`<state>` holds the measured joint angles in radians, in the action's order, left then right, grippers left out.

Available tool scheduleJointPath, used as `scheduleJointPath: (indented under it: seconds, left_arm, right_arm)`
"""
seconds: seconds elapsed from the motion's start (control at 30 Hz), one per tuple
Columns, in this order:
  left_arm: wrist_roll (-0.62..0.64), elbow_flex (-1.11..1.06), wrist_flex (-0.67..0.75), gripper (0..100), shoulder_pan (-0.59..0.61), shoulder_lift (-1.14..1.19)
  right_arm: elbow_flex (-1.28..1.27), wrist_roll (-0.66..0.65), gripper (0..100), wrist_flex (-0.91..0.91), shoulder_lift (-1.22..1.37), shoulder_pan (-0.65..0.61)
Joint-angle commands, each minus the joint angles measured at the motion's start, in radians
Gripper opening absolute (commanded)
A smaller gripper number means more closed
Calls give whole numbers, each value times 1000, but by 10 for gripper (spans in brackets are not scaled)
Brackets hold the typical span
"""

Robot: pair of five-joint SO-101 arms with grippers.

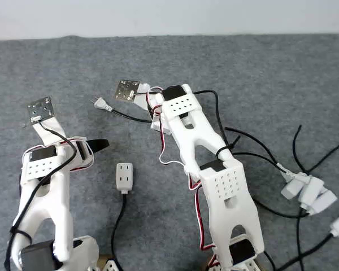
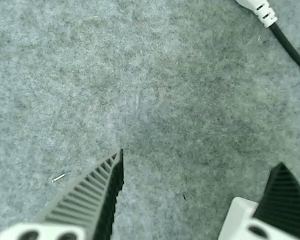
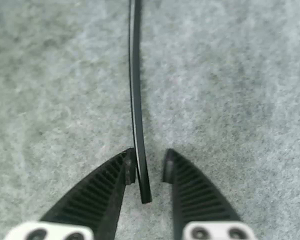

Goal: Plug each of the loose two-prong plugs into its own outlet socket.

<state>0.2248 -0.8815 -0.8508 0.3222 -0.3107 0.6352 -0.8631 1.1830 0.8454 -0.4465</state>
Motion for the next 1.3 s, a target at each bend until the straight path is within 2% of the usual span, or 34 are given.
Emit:
scheduleJointPath:
  seconds: [0.0, 0.43, 0.8, 1.13, 1.27]
  left_arm:
    - [-8, 16, 20, 419, 0, 2]
    - [-8, 15, 20, 419, 0, 3]
    - [-8, 15, 20, 419, 0, 3]
    - [-6, 15, 20, 419, 0, 3]
    - [-6, 15, 21, 419, 0, 3]
  right_arm:
    - [72, -9, 8, -15, -2, 19]
    - [104, -3, 9, 107, -47, 21]
    - [100, 0, 9, 380, -214, 25]
    - [98, 264, 9, 458, -412, 76]
    - [98, 292, 9, 556, -510, 90]
